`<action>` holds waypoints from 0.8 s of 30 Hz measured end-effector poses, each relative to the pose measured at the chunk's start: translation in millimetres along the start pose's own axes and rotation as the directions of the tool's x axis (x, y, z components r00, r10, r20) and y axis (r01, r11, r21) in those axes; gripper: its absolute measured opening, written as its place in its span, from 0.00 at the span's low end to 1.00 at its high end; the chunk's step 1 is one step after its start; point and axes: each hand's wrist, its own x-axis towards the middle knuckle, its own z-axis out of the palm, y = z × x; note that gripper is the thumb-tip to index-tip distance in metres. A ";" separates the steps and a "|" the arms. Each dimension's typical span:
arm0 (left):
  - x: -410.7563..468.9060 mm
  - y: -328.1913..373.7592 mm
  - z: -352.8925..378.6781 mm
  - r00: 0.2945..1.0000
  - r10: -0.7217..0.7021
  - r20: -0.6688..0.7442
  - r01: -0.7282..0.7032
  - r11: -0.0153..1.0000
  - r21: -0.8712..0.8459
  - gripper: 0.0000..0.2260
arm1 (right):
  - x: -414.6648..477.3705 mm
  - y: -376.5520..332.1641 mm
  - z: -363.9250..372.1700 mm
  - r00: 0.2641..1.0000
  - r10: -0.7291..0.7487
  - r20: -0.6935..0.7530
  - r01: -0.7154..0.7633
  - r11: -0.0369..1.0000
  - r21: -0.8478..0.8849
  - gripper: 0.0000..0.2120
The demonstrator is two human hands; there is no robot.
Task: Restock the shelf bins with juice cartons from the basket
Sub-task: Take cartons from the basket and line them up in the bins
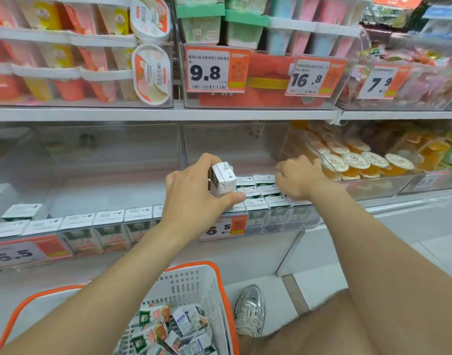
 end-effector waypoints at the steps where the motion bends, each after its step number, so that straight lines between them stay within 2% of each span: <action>1: -0.5 1.4 -3.2 1.000 0.009 0.000 -0.009 1.000 -0.029 0.24 | -4.9 -8.8 -6.4 0.995 -0.018 -0.096 0.017 1.000 -0.007 0.16; 2: -0.8 3.1 -7.1 1.000 0.016 -0.009 -0.017 0.998 -0.054 0.24 | -10.9 -19.2 -13.8 0.976 -0.067 -0.206 0.077 0.996 0.039 0.16; 3: -1.1 4.9 -11.7 0.999 0.023 -0.027 -0.025 0.997 -0.070 0.24 | -21.2 -32.5 -23.1 0.950 -0.091 -0.299 0.154 0.968 0.196 0.15; 4: -1.8 6.8 -16.4 0.998 0.029 -0.050 -0.032 0.997 -0.075 0.24 | -34.0 -47.8 -31.7 0.934 -0.092 -0.345 0.237 0.882 0.406 0.13; 5: -3.0 8.9 -21.6 0.997 0.033 -0.075 -0.039 0.997 -0.073 0.25 | -49.5 -65.3 -40.1 0.934 -0.111 -0.341 0.302 0.753 0.585 0.13; 6: -4.1 10.8 -26.7 0.994 0.036 -0.098 -0.043 0.997 -0.066 0.24 | -62.5 -82.0 -45.1 0.936 -0.165 -0.311 0.341 0.644 0.684 0.13; 8: -7.7 12.2 -37.2 0.991 0.033 -0.127 -0.039 0.998 -0.052 0.22 | -83.2 -109.1 -46.2 0.914 -0.286 -0.289 0.403 0.546 0.734 0.12; 11: -17.9 6.4 -61.8 0.997 0.008 -0.076 -0.013 0.998 -0.063 0.24 | -90.6 -132.6 -42.0 0.909 -0.295 -0.294 0.408 0.482 0.775 0.11; 13: -26.9 -3.3 -84.9 0.997 -0.017 0.076 0.027 0.990 -0.139 0.24 | -92.1 -141.1 -42.3 0.912 -0.325 -0.251 0.374 0.405 0.834 0.10; 15: -35.1 -16.9 -109.4 0.970 -0.027 0.242 0.099 0.951 -0.292 0.19 | -92.8 -149.8 -42.5 0.895 -0.378 -0.238 0.373 0.341 0.863 0.07; 17: -40.5 -31.0 -129.0 0.959 -0.026 0.283 0.136 0.917 -0.376 0.16 | -93.3 -162.3 -42.6 0.880 -0.415 -0.229 0.375 0.316 0.872 0.08; 20: -44.4 -44.7 -152.3 0.966 -0.084 0.246 0.176 0.909 -0.379 0.16 | -92.8 -187.4 -38.9 0.863 -0.434 -0.257 0.413 0.315 0.854 0.11; 22: -45.8 -51.0 -168.1 0.965 -0.131 0.226 0.211 0.903 -0.376 0.15 | -94.6 -206.6 -35.6 0.859 -0.400 -0.320 0.476 0.394 0.786 0.15; 24: -49.0 -56.9 -187.3 0.963 -0.154 0.221 0.228 0.904 -0.361 0.14 | -97.8 -229.3 -30.0 0.818 -0.398 -0.415 0.573 0.492 0.656 0.18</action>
